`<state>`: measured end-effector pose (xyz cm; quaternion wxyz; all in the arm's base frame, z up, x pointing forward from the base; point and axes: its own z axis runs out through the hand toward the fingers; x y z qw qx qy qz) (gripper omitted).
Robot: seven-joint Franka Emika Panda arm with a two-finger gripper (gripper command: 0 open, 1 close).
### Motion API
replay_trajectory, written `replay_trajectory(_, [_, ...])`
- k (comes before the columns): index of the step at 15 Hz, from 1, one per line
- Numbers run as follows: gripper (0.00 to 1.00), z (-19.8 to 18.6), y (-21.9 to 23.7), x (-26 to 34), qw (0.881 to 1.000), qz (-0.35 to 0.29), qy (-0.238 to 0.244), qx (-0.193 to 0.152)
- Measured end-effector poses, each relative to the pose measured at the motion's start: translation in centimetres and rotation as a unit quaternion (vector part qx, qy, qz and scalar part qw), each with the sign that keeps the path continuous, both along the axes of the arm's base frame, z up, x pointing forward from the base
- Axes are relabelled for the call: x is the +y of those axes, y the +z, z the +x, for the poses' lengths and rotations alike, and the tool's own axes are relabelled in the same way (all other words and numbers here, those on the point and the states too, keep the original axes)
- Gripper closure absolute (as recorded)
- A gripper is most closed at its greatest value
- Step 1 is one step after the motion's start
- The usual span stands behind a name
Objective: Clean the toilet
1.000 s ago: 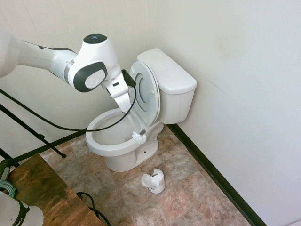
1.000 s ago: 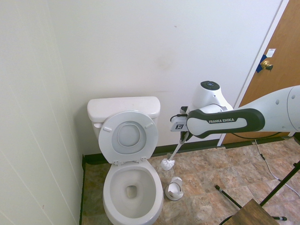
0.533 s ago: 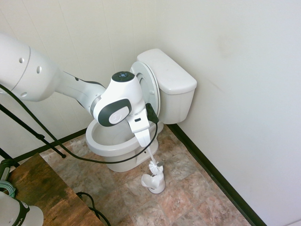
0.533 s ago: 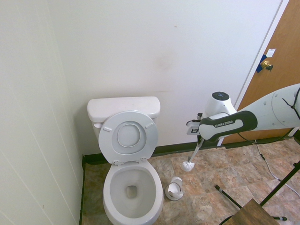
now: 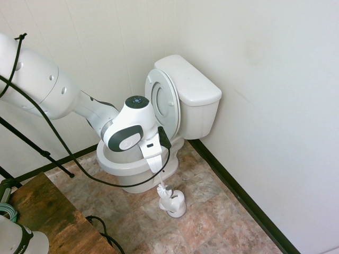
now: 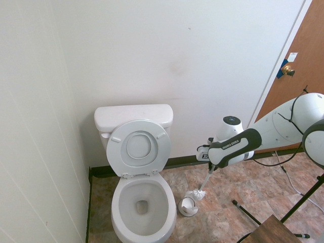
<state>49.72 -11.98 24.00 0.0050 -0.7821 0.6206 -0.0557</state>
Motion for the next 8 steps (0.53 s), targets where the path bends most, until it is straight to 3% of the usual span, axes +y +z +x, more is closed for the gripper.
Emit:
replay_trajectory(3, [1.0,0.6,-1.2,0.4,1.0,-0.003,0.003,-0.001])
replay_trajectory(8, [1.0,2.1,-7.8,0.0,1.0,-0.003,-0.021,0.014])
